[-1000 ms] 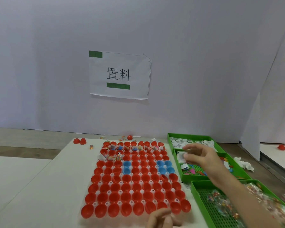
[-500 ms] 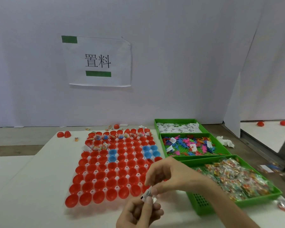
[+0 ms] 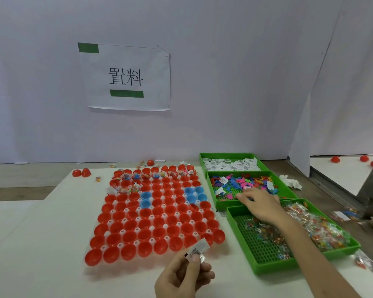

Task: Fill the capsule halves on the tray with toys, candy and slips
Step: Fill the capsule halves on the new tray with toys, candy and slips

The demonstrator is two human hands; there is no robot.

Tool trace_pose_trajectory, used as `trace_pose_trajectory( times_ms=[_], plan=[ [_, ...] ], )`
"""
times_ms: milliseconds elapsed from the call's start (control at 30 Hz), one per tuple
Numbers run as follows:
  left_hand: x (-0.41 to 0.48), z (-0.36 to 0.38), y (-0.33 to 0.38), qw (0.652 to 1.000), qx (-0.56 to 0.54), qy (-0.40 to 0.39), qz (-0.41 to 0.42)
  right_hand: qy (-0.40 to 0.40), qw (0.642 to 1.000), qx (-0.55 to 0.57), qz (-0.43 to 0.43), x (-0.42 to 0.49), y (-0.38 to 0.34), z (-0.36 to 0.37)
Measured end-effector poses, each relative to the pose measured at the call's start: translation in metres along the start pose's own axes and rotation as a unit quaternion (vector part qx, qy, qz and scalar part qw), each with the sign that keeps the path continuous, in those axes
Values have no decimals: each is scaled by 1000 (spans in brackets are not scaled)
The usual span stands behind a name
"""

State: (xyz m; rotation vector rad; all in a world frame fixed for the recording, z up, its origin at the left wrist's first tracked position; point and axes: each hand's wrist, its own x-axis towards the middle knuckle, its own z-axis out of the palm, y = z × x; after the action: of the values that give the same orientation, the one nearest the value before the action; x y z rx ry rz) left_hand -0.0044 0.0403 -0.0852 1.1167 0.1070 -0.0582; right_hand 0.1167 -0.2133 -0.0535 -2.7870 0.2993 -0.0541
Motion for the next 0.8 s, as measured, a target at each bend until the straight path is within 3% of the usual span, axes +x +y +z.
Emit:
trace_pose_trajectory(
  times_ms=[167,533,633,800],
  plan=[
    [1,0,-1,1000,-6,0,1,25,1000,2,-5,2,-3,4],
    [0,-1,0,1000,-6,-9,-8,121,986,114,-15,-1,-2,-1],
    [0,-2,1,1000,-6,-10,-12,92,990,105,-26,-4,-5,-2],
    [0,-1,0,1000,-10,-6,-6,23,999,-1,-23,-2,-11,4]
  ],
)
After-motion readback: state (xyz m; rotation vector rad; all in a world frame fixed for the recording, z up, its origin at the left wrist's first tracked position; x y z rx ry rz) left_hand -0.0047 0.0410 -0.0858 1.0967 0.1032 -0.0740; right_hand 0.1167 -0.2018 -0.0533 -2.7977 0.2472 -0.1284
